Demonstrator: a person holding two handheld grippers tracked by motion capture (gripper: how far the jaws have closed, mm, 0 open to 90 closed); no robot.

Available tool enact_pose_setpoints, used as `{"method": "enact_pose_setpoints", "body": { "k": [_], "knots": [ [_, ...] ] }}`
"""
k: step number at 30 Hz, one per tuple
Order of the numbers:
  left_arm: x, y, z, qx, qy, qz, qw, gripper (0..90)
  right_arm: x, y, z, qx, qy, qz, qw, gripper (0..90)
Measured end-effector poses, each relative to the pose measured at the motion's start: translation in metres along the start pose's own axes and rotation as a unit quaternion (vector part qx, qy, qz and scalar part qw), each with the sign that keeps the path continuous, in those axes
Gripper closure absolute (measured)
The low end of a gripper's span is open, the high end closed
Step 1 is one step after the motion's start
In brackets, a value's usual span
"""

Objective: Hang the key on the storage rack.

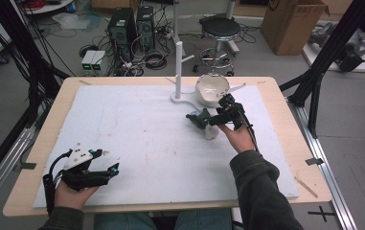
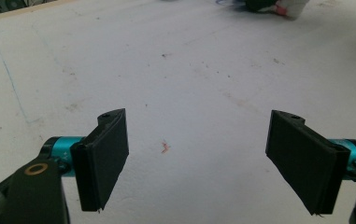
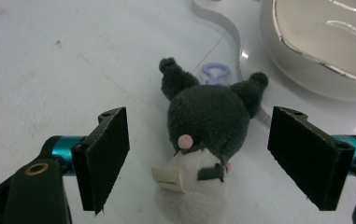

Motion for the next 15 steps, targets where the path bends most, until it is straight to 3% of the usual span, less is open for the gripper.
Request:
{"method": "enact_pose_setpoints", "body": {
  "k": [7, 15],
  "knots": [
    [0.000, 0.001, 0.000, 0.001, 0.003, 0.000, 1.0000, 21.5, 0.003, 0.013, 0.000, -0.006, 0.001, -0.018, 0.9998, 23.4],
    [-0.001, 0.001, 0.000, 0.001, 0.000, 0.001, 1.0000, 21.5, 0.010, 0.024, 0.006, -0.004, 0.019, -0.042, 0.9989, 25.8]
  ]
}}
Point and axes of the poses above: each handheld gripper's, and its own axes: y roughly forward along the jaws, x roughly out of its underside, z roughly to its right, the point moved 9 cm from there along y, roughly forward along the jaws, and after that the axes turned 15 degrees about -x, right-handed, at the moved point
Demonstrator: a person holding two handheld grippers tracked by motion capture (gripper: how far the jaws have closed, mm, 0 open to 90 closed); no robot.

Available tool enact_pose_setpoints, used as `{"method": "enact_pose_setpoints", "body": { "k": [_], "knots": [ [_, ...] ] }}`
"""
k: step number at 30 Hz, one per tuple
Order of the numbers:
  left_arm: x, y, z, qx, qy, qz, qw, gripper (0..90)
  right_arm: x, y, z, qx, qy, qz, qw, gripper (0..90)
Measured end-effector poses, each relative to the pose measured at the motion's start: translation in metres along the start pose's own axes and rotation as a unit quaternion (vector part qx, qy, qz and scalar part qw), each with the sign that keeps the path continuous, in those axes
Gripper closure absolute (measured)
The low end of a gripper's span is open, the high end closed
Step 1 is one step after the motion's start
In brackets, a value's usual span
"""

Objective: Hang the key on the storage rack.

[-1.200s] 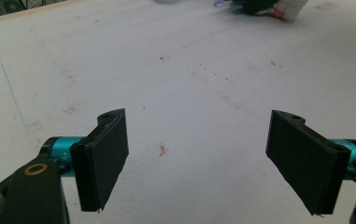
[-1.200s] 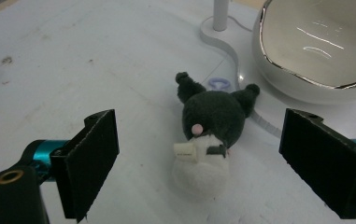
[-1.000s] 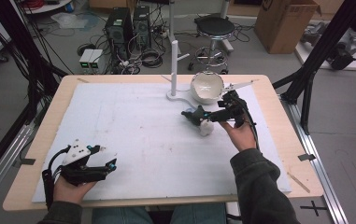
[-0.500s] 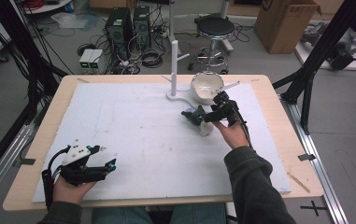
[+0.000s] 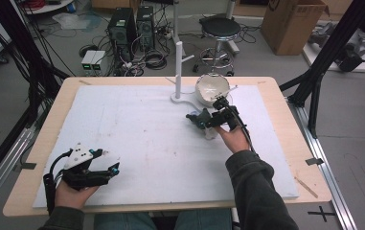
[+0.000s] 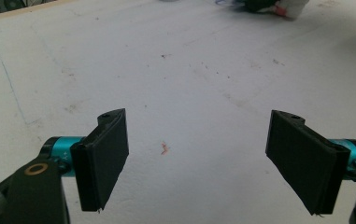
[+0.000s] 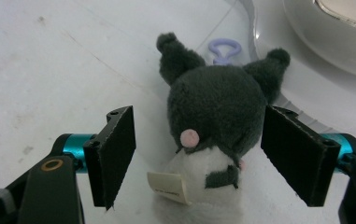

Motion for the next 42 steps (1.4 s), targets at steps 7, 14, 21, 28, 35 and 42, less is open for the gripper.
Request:
{"method": "enact_pose_setpoints", "body": {
  "k": [7, 14, 21, 28, 35, 42],
  "knots": [
    [0.000, 0.000, 0.000, 0.000, 0.001, -0.001, 1.0000, 21.5, 0.004, 0.007, 0.005, 0.009, 0.014, -0.019, 0.9997, 26.7],
    [0.000, 0.000, 0.000, 0.002, 0.001, -0.001, 1.0000, 21.5, 0.007, 0.012, 0.010, 0.018, 0.024, -0.029, 0.9991, 31.4],
    [0.000, 0.000, 0.000, 0.001, -0.001, 0.000, 1.0000, 21.5, 0.009, 0.014, 0.012, 0.019, 0.028, -0.036, 0.9988, 37.1],
    [0.001, 0.000, 0.001, 0.001, 0.000, -0.001, 1.0000, 21.5, 0.010, 0.014, 0.013, 0.027, 0.015, -0.039, 0.9988, 45.6],
    [0.000, -0.001, 0.000, 0.001, -0.003, 0.001, 1.0000, 21.5, 0.009, 0.012, 0.014, 0.013, 0.019, -0.030, 0.9993, 50.0],
    [0.001, -0.001, -0.001, 0.000, -0.001, 0.001, 1.0000, 21.5, 0.007, 0.010, 0.014, 0.005, 0.015, -0.016, 0.9997, 52.0]
  ]
}}
Point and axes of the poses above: each handheld gripper's, and its own axes: y roughly forward along the jaws, x roughly out of its underside, z roughly to its right, the point moved 9 cm from there along y, roughly forward along the jaws, and after that the axes turned 15 degrees about -x, right-handed, at the moved point
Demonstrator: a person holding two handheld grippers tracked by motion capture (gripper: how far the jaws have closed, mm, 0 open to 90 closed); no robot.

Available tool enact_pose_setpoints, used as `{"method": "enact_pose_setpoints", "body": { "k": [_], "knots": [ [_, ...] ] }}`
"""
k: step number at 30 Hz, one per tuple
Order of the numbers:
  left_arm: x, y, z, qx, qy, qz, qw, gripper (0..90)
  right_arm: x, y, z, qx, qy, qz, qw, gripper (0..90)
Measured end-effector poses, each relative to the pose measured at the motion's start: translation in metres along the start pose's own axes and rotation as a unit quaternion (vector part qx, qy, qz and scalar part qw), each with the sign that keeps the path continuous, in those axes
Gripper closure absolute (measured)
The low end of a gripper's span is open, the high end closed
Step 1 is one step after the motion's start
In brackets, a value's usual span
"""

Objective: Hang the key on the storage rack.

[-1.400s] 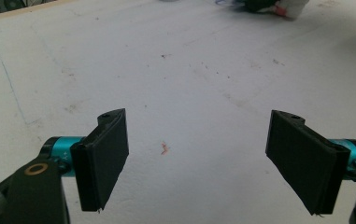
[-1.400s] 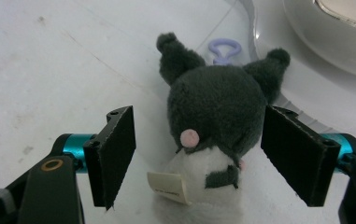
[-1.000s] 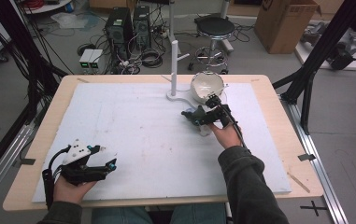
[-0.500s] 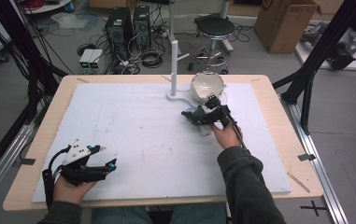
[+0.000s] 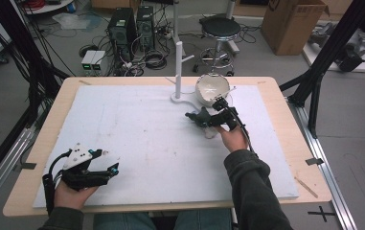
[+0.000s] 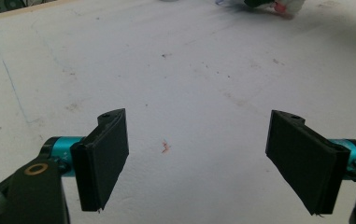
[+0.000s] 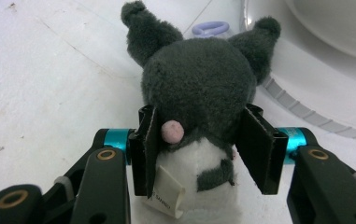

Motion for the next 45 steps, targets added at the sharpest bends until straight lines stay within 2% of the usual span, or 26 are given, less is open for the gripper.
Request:
{"method": "enact_pose_setpoints", "body": {
  "k": [6, 11, 25, 33, 35, 37, 42, 45],
  "knots": [
    [0.000, 0.000, -0.001, 0.000, -0.001, -0.001, 1.0000, 21.5, 0.000, -0.003, 0.000, 0.004, -0.009, -0.001, 1.0000, 52.5],
    [0.000, 0.000, -0.001, 0.001, -0.001, -0.001, 1.0000, 21.6, -0.002, -0.008, -0.001, -0.002, -0.018, 0.011, 0.9998, 53.1],
    [0.000, 0.000, -0.001, -0.001, -0.002, 0.001, 1.0000, 21.7, -0.004, -0.021, -0.008, -0.028, -0.025, 0.031, 0.9988, 53.4],
    [-0.001, -0.001, -0.001, -0.001, -0.002, 0.002, 1.0000, 21.7, -0.006, -0.028, -0.014, -0.046, -0.042, 0.058, 0.9964, 53.9],
    [-0.001, -0.001, -0.001, -0.002, -0.001, 0.002, 1.0000, 21.7, -0.006, -0.029, -0.015, -0.049, -0.039, 0.060, 0.9962, 54.0],
    [-0.001, -0.001, -0.001, -0.001, -0.001, 0.002, 1.0000, 21.7, -0.007, -0.031, -0.016, -0.058, -0.042, 0.075, 0.9947, 54.0],
    [-0.001, -0.001, -0.001, -0.001, -0.001, 0.002, 1.0000, 21.7, -0.008, -0.034, -0.020, -0.062, -0.051, 0.079, 0.9936, 54.0],
    [-0.001, 0.000, -0.001, -0.001, 0.002, 0.002, 1.0000, 21.7, -0.011, -0.037, -0.025, -0.069, -0.063, 0.088, 0.9917, 54.0]
  ]
}}
Point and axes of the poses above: each handheld gripper's, and its own axes: y roughly forward along the jaws, x roughly out of its underside, z roughly to its right, the point moved 9 cm from there along y, roughly forward along the jaws, and after that the axes turned 15 degrees about -x, right-handed, at the moved point
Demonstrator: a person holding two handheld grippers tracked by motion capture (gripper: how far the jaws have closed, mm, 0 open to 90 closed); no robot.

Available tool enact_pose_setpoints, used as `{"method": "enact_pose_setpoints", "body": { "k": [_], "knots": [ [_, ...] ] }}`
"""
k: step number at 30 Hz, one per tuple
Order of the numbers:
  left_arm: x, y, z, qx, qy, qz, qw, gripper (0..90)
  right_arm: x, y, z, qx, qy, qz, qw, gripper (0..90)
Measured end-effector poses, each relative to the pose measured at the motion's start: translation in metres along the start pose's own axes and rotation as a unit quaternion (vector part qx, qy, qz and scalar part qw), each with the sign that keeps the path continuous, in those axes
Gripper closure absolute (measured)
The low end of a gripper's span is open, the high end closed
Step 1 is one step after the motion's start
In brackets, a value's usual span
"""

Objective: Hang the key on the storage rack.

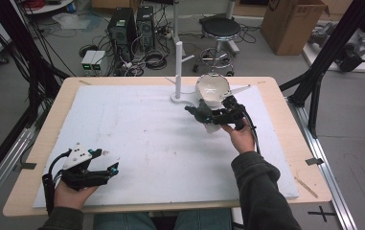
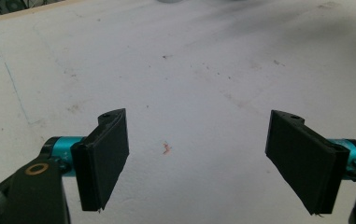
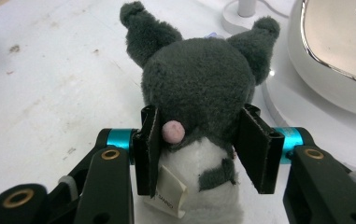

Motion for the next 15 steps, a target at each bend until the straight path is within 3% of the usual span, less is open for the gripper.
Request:
{"method": "enact_pose_setpoints", "body": {
  "k": [12, 15],
  "knots": [
    [0.000, -0.001, -0.001, -0.003, -0.003, 0.001, 1.0000, 21.7, -0.010, -0.009, -0.012, -0.040, -0.014, 0.036, 0.9985, 54.8],
    [0.000, -0.001, -0.001, -0.003, -0.004, 0.001, 1.0000, 21.7, -0.012, -0.012, -0.013, -0.040, -0.017, 0.038, 0.9983, 55.1]
  ]
}}
Point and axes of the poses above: each handheld gripper's, and its own axes: y roughly forward along the jaws, x roughly out of its underside, z roughly to its right, the point moved 9 cm from there along y, roughly forward along the jaws, and after that the axes turned 15 degrees about -x, right-handed, at the moved point
